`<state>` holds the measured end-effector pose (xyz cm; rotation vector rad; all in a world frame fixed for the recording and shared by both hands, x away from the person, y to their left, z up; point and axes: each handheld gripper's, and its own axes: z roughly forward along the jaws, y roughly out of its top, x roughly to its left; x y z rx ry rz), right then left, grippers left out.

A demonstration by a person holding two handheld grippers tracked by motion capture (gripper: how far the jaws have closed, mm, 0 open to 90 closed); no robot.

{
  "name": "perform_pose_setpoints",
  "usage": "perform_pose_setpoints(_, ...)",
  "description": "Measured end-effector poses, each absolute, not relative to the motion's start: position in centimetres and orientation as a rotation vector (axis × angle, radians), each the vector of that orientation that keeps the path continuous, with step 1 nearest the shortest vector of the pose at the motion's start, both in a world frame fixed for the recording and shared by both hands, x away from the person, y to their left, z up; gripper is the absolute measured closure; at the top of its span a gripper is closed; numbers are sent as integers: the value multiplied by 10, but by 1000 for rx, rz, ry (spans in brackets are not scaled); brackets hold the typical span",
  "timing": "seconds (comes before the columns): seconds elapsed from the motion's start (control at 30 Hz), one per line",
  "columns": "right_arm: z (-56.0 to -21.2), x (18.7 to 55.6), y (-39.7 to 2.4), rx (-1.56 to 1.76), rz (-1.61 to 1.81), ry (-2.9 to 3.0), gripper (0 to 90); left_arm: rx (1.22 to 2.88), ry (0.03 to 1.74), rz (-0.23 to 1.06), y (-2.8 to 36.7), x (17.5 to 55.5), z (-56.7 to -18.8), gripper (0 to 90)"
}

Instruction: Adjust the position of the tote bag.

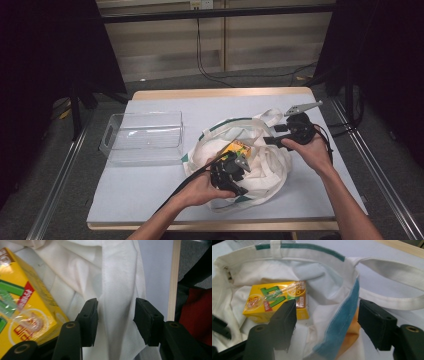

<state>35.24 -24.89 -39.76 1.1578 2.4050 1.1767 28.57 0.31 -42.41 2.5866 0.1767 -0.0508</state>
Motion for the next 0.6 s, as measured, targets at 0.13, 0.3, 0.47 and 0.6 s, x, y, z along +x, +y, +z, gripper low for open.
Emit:
perform_pose_setpoints(0.13, -401, 368, -247, 1198, 1100, 2451, 296, 2610, 189, -85, 0, 286, -434, 566)
perform_pose_setpoints(0.3, -413, 379, -243, 1230, 1002, 2548, 326, 2652, 165, -129, 1, 286, -437, 707)
perform_pose_setpoints(0.47, -427, 387, -239, 1261, 828, 2675, 525, 2639, 141, -230, 5, 282, -435, 800)
perform_pose_setpoints(0.6, -436, 389, -251, 1274, 745, 2743, 680, 2641, 107, -245, 6, 274, -432, 815)
